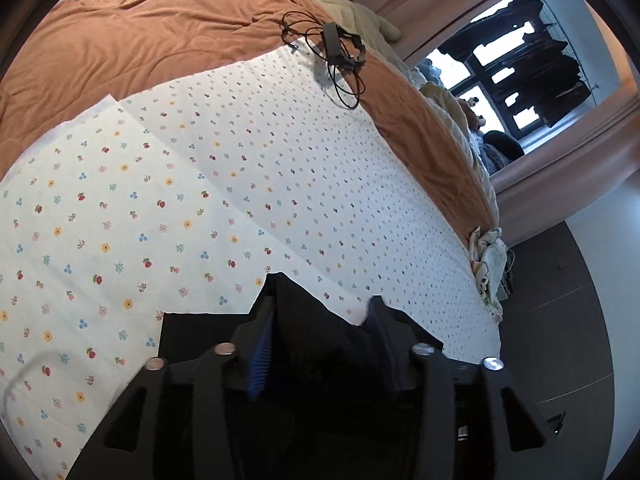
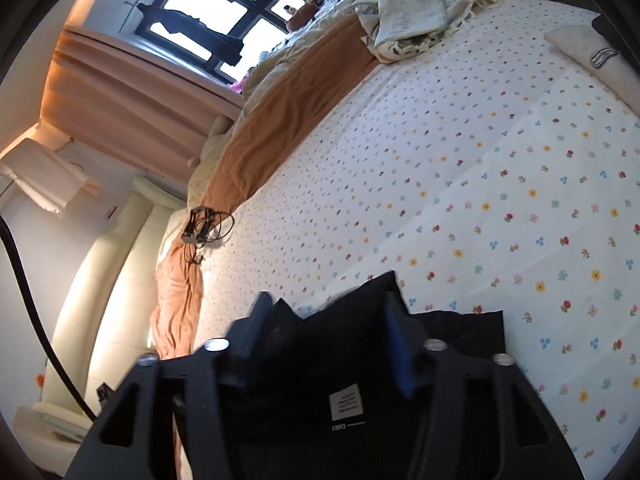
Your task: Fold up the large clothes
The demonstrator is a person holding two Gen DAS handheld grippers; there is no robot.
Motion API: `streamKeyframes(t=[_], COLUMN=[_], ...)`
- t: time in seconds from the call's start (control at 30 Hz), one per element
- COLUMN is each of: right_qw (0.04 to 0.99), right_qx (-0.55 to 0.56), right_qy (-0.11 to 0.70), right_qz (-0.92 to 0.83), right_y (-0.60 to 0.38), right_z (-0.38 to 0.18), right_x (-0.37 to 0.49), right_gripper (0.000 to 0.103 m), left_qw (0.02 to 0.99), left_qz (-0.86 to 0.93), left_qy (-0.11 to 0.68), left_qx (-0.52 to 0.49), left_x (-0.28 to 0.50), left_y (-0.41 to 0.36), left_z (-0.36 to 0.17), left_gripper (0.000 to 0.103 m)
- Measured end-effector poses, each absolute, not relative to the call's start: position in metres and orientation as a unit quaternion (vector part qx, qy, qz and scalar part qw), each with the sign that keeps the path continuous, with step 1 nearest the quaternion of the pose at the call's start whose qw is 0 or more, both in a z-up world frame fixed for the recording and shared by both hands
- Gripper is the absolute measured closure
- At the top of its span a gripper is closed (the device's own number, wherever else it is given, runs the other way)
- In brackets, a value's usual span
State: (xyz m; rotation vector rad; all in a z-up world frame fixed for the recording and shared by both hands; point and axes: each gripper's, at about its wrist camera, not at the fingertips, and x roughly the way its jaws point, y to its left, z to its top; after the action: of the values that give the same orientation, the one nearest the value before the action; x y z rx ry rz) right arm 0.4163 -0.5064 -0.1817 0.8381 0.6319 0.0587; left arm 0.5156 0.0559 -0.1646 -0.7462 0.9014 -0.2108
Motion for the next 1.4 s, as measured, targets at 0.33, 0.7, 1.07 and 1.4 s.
streamKeyframes(t=[0.33, 0.7, 1.07, 1.4], right_qw=[0.866, 0.867, 0.856, 0.877], right_qx=[0.386, 0.336, 0.331, 0.306], right_qy=[0.319, 0.368, 0.396, 0.371], right_qz=[0.013, -0.001, -0.015, -0.010], right_y=[-0.514, -0.506, -0.508, -0.505], right_z=[-0.190, -0.209, -0.234, -0.219], right_x=[0.377, 0.351, 0.358, 0.369], right_gripper=[0.039, 0.040, 0.083, 0.096], left_qw=[0.846, 0.837, 0.832, 0.835], left_qz=[-0.064, -0.056, -0.066, -0.058], left_qy=[0.424, 0.477, 0.499, 0.488], left_qx=[-0.318, -0.263, -0.233, -0.247], left_x=[0.472, 0.442, 0.447, 0.458], left_y=[0.079, 0.079, 0.068, 0.073], left_z=[-0.165, -0.212, -0.234, -0.235], left_gripper=[0.020, 0.034, 0.086, 0.096])
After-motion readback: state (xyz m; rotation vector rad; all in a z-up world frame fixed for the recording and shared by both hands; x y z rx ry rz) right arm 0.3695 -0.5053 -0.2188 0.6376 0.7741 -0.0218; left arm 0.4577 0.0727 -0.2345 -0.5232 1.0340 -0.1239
